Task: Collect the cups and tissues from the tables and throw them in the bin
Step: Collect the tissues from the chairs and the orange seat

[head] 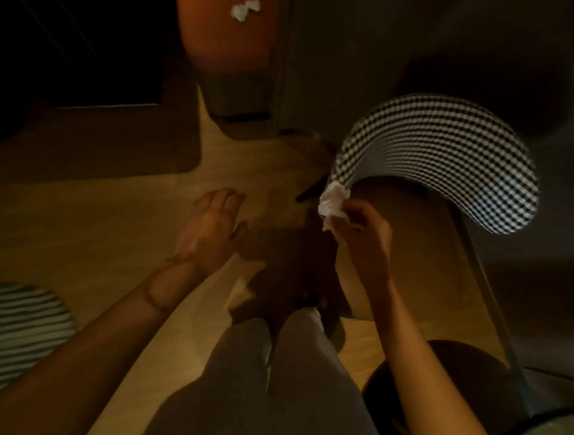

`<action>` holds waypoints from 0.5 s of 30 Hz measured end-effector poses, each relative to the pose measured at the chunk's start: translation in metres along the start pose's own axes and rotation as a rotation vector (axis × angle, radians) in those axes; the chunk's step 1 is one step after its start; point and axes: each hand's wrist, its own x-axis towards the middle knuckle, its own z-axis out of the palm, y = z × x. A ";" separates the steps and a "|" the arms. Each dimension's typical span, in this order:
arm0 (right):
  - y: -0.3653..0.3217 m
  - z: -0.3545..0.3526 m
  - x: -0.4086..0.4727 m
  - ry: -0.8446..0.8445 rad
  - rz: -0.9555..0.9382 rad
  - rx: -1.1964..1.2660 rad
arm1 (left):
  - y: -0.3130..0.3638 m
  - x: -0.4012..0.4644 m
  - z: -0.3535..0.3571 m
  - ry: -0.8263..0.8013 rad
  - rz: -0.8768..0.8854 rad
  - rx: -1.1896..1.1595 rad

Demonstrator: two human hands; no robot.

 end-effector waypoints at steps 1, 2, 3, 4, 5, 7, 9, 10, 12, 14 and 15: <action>-0.011 0.010 0.002 -0.007 -0.009 0.005 | -0.010 -0.003 -0.010 0.012 -0.022 0.021; -0.021 0.019 0.006 -0.019 0.001 0.013 | -0.020 -0.005 -0.018 0.028 -0.034 0.046; -0.032 0.028 0.011 -0.040 0.020 0.019 | -0.029 -0.005 -0.024 0.039 -0.045 0.068; -0.042 0.036 0.016 -0.064 0.025 0.032 | -0.037 -0.003 -0.028 0.046 -0.056 0.081; -0.050 0.045 0.023 -0.084 0.018 0.041 | -0.045 0.001 -0.032 0.048 -0.067 0.084; -0.065 0.064 0.039 -0.105 -0.019 0.056 | -0.059 0.014 -0.039 0.043 -0.096 0.093; -0.080 0.082 0.060 -0.125 -0.040 0.083 | -0.071 0.031 -0.046 0.051 -0.115 0.097; -0.087 0.091 0.072 -0.133 -0.041 0.094 | -0.078 0.041 -0.050 0.059 -0.115 0.091; -0.101 0.109 0.098 -0.134 -0.056 0.095 | -0.094 0.066 -0.058 0.072 -0.126 0.079; -0.110 0.127 0.129 -0.131 -0.087 0.078 | -0.113 0.098 -0.069 0.078 -0.158 0.073; -0.114 0.136 0.145 -0.133 -0.096 0.074 | -0.123 0.115 -0.074 0.083 -0.172 0.073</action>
